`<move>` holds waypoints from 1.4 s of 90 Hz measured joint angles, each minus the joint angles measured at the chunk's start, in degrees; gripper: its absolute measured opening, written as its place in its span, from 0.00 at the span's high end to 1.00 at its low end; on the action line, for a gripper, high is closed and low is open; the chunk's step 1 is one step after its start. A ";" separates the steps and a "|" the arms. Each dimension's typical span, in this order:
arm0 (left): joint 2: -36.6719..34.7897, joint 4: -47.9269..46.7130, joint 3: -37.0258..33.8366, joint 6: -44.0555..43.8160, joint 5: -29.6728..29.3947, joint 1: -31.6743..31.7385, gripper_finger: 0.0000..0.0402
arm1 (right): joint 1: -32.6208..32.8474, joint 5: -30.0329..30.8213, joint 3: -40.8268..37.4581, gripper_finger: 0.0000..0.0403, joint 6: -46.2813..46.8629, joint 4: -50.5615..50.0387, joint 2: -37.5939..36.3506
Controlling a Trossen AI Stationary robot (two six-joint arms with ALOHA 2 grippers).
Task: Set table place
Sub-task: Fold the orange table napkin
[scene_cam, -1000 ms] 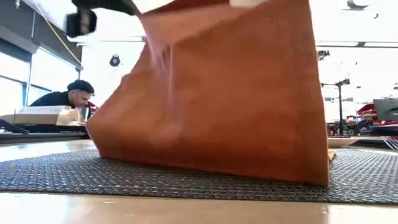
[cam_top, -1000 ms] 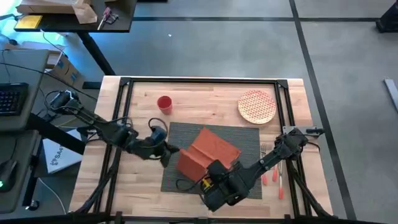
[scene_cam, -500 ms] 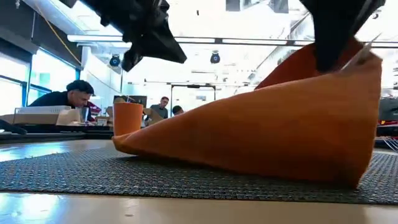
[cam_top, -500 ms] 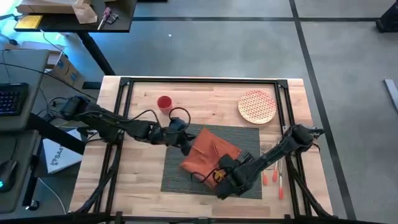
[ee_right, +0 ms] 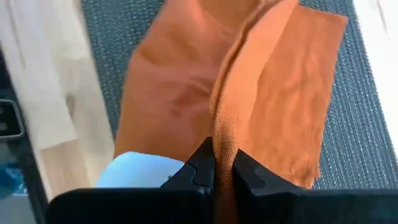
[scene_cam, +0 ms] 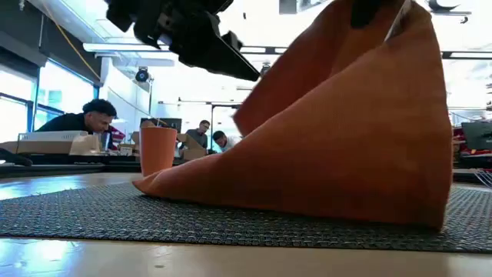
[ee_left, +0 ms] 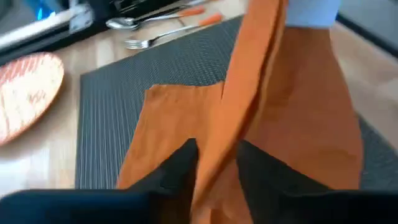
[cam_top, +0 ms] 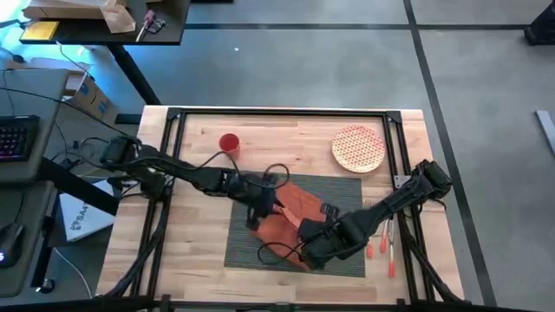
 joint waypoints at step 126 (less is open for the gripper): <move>-9.12 -45.33 16.05 -6.10 -14.50 -9.56 1.00 | 0.51 -0.04 0.15 1.00 17.37 20.92 0.04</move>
